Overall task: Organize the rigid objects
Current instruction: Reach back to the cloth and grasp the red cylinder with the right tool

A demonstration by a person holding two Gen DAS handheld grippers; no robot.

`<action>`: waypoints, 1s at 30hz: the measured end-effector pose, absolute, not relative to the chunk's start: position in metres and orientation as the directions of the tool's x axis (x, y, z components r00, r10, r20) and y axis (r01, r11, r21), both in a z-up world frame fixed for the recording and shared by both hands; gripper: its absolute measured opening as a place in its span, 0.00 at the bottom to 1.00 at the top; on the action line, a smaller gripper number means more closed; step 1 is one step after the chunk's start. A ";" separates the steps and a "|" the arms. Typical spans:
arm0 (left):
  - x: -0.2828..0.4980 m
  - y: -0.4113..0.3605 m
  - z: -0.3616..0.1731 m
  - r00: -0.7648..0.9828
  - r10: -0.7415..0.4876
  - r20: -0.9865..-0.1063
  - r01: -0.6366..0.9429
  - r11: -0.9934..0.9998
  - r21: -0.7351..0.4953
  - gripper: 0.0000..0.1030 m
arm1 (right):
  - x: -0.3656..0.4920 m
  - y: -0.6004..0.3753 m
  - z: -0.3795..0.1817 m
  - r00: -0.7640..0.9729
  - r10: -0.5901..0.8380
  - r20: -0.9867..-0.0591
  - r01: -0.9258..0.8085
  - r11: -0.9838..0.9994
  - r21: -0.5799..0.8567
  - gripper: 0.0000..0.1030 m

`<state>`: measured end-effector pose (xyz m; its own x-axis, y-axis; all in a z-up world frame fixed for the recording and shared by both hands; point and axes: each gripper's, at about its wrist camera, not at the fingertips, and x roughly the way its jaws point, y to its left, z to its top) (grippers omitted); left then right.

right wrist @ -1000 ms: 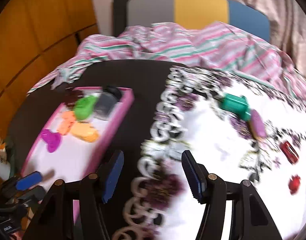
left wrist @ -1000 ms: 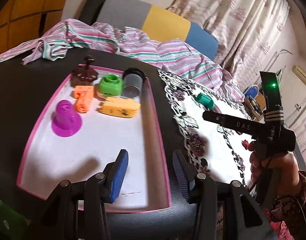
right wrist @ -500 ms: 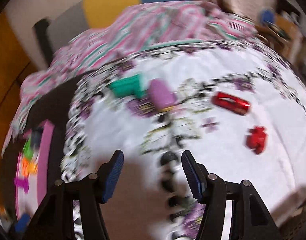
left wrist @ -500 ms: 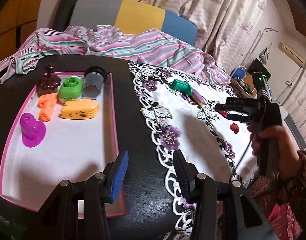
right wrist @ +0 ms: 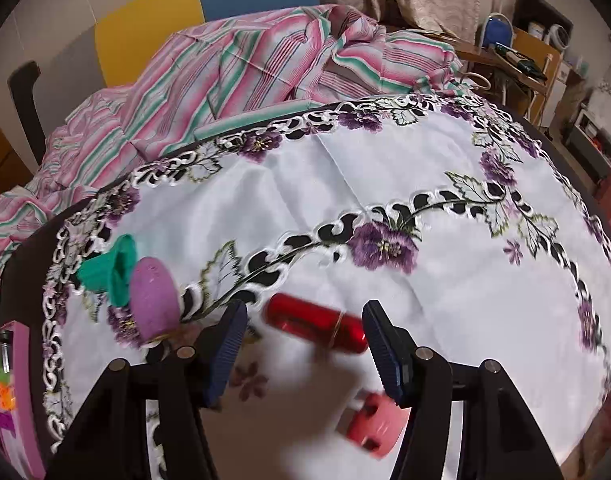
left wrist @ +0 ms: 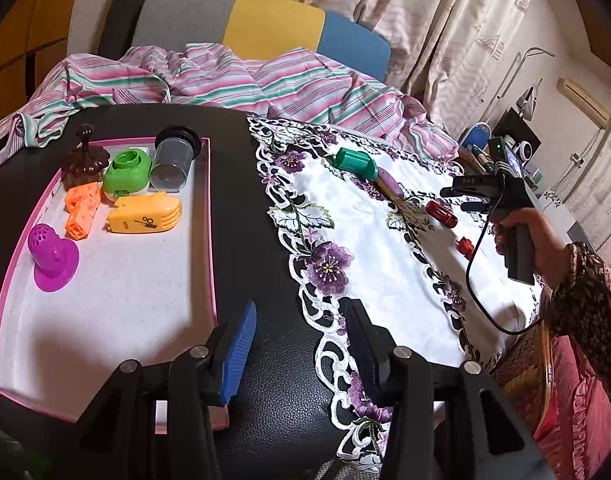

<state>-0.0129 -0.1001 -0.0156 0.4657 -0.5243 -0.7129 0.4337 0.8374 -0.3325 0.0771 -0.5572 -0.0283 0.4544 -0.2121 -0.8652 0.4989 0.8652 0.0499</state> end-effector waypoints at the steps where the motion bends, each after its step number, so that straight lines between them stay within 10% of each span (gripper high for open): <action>1: -0.012 -0.101 -0.016 0.463 -0.526 -0.713 0.433 0.837 -0.336 0.45 | 0.078 -0.559 -0.032 0.449 -0.216 -0.867 0.496 0.868 0.040 0.59; 15: -0.010 -0.128 -0.021 0.420 -0.532 -0.735 0.466 0.822 -0.328 0.45 | 0.065 -0.554 -0.045 0.508 -0.109 -0.854 0.457 0.875 0.160 0.59; 22: -0.010 -0.140 -0.018 0.412 -0.528 -0.743 0.483 0.818 -0.313 0.45 | 0.085 -0.552 -0.068 0.421 -0.132 -0.897 0.407 0.912 0.057 0.27; 30: 0.007 -0.180 -0.013 0.368 -0.554 -0.747 0.514 0.791 -0.333 0.45 | 0.078 -0.547 -0.068 0.408 -0.096 -0.908 0.410 0.908 0.089 0.26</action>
